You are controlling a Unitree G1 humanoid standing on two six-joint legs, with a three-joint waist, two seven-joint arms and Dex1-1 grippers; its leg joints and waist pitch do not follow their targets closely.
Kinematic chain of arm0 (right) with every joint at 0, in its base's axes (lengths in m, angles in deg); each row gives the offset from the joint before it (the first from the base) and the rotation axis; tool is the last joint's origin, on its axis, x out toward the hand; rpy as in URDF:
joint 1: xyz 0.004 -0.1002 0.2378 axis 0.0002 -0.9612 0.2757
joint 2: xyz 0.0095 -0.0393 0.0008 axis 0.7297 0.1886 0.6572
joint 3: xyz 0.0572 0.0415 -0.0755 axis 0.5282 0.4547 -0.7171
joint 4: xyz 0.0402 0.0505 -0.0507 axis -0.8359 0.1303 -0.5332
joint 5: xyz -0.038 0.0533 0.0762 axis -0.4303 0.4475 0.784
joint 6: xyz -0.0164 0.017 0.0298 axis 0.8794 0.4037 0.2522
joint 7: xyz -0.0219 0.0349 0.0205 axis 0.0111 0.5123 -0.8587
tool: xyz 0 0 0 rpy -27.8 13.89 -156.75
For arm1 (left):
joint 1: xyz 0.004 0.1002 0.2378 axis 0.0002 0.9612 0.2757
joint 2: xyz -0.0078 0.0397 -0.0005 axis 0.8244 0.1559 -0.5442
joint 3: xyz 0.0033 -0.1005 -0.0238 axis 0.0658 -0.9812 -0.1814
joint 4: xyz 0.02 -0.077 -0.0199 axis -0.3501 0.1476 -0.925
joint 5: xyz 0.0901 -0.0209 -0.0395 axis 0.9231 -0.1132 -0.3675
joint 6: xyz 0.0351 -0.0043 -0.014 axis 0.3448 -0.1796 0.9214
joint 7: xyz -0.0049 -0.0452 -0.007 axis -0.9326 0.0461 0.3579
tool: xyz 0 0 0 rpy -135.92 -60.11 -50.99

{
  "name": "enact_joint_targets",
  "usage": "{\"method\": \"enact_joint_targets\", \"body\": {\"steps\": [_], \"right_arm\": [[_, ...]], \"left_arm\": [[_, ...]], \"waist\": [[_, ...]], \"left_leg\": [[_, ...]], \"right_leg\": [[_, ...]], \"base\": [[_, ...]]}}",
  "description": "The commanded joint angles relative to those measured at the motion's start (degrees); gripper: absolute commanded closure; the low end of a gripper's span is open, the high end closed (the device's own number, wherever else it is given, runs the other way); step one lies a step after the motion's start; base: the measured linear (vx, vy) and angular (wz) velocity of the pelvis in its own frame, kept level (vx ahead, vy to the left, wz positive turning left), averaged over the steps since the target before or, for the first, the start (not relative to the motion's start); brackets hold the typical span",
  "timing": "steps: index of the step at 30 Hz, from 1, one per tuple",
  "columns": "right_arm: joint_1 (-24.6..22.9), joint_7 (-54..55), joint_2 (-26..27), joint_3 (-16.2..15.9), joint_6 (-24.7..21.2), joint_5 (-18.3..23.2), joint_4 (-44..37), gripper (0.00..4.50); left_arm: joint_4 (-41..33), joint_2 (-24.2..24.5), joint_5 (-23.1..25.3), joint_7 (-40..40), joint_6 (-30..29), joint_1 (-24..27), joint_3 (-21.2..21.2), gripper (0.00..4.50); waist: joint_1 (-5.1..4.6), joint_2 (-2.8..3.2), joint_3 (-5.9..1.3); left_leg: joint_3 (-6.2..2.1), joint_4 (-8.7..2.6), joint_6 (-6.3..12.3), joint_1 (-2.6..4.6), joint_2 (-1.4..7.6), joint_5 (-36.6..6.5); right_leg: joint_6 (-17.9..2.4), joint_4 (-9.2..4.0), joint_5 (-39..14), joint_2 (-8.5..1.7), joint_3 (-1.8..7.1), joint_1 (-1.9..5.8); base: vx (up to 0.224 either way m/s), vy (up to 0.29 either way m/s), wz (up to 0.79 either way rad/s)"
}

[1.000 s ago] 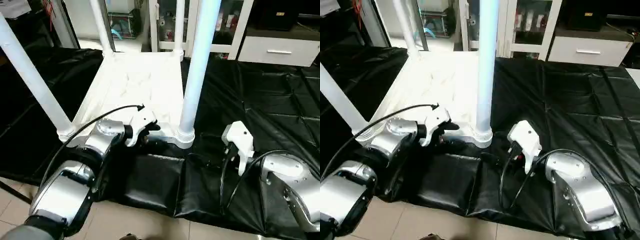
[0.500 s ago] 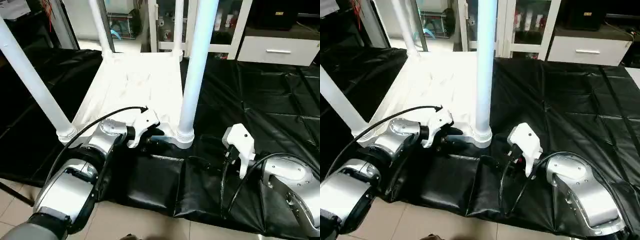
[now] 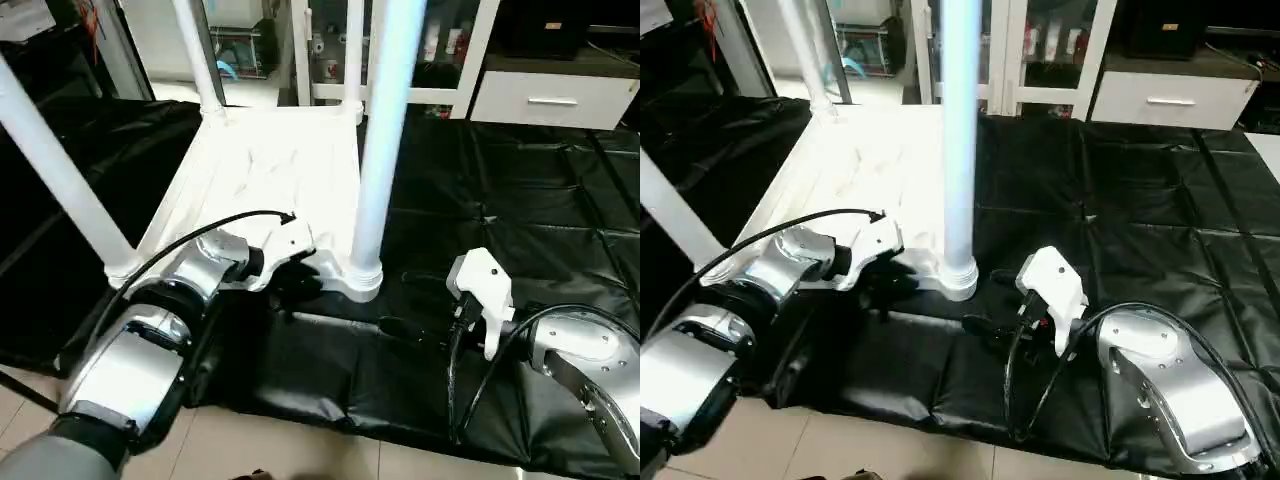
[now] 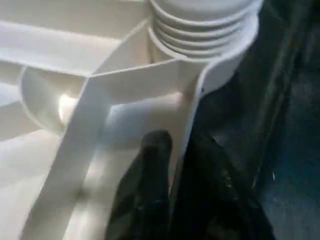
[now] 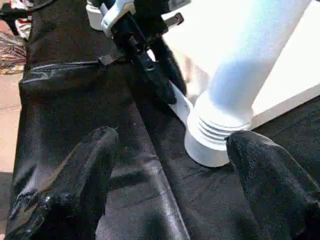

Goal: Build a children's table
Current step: Rotate table base

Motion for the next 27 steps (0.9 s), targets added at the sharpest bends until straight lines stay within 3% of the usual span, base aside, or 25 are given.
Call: {"method": "enact_joint_targets", "body": {"steps": [1, 5, 7, 9, 10, 13, 20, 25, 26, 27], "right_arm": [[-0.04, -0.53, -0.73, 0.99, -0.34, 0.46, -0.95, 0.7], [0.35, -0.36, -0.83, 1.22, -0.22, 0.49, -0.74, 0.7], [0.52, 0.06, -0.7, 1.51, -0.16, 0.44, -0.39, 0.7], [0.54, 0.34, -0.59, 1.65, -0.02, 0.23, -0.06, 0.7], [0.53, 0.96, -0.29, 1.72, 0.05, -0.08, 0.21, 0.7], [0.67, 2.56, 0.4, 1.9, -0.13, -0.65, 0.89, 0.7], [-0.2, 2.64, 0.2, 2.25, -0.19, -0.53, 0.11, 0.7], [-0.67, 2.72, -0.47, 2.85, 0.18, -0.68, 0.37, 0.7], [-0.68, 2.74, -0.49, 2.87, 0.2, -0.69, 0.38, 0.7], [-0.72, 2.81, -0.52, 2.89, 0.28, -0.7, 0.42, 0.7]], "left_arm": [[2.33, 0.66, 4.03, 4.2, -1.63, 2.08, 3.73, 3.97], [2.32, -0.29, 3.54, 1.01, -5.51, 1.58, 2.52, 4.17], [1.73, -1.68, 1.33, -0.25, -8.98, 1.27, 0.08, 4.35], [0.77, -2.82, -0.52, -1.1, -11.54, 1.15, -1.72, 4.36], [-0.36, -3.61, -1.66, -2.35, -12.6, 1.37, -2.97, 4.38], [-3.88, -4.82, -2.88, -3.8, -14.14, 2.7, -4.3, 4.48], [-16.56, -4.08, -1.94, -0.79, -14.9, 9.73, -2.24, 4.49], [-23.21, -2.64, -1.02, -3.24, -13.86, 14.07, -1.69, 4.49], [-23.59, -2.6, -1.05, -3.44, -14.02, 14.29, -1.72, 4.05], [-24.68, -2.57, -1.28, -4.08, -14.55, 14.98, -1.96, 4.05]], "waist": [[0.04, -0.77, -3.39], [-0.47, -0.7, -3.33], [-0.61, -0.62, -3.14], [-0.73, -0.9, -3.05], [-0.73, -0.72, -3.09], [-0.94, -0.97, -3.37], [-1.28, -0.78, -3.55], [-1.14, -0.65, -3.37], [-1.15, -0.73, -3.34], [-1.17, -0.75, -3.3]], "left_leg": [[-1.0, -4.36, 4.11, 0.89, 2.91, -5.61], [-0.96, -4.43, 4.67, 1.04, 2.95, -6.27], [-0.91, -4.58, 4.48, 1.13, 3.01, -7.32], [-0.83, -4.68, 4.44, 1.2, 2.99, -8.28], [-0.9, -4.68, 4.41, 1.1, 2.98, -8.1], [-0.9, -4.42, 5.35, 0.87, 2.89, -5.8], [-0.84, -4.16, 8.14, 0.72, 3.01, -3.46], [-0.84, -4.49, 6.85, 0.89, 3.19, -5.61], [-0.85, -4.53, 6.68, 0.86, 3.21, -5.62], [-0.8, -4.55, 6.57, 0.88, 3.16, -5.86]], "right_leg": [[-17.05, -3.86, 9.03, -4.24, 2.26, 3.05], [-17.71, -4.09, 7.77, -4.35, 2.18, 3.05], [-18.2, -4.26, 5.66, -4.46, 2.13, 3.02], [-18.34, -4.56, 3.38, -4.42, 2.22, 3.05], [-18.23, -4.55, 2.95, -4.49, 2.24, 3.16], [-18.32, -4.23, 6.24, -4.47, 2.24, 3.32], [-18.18, -4.07, 9.89, -4.29, 2.08, 3.03], [-17.64, -4.28, 6.97, -4.23, 2.08, 2.9], [-17.56, -4.26, 7.07, -4.25, 2.09, 2.9], [-17.47, -4.33, 6.76, -4.19, 2.08, 2.85]], "base": [[0.0, 0.0, 0.0], [0.0, 0.0, 0.0], [0.0, 0.0, 0.0], [0.0, 0.0, 0.0], [0.0, 0.0, 0.0], [0.0, 0.0, 0.0], [0.0, 0.0, 0.0], [0.0, 0.0, 0.0], [0.0, 0.0, 0.0], [0.0, 0.0, 0.0]]}}
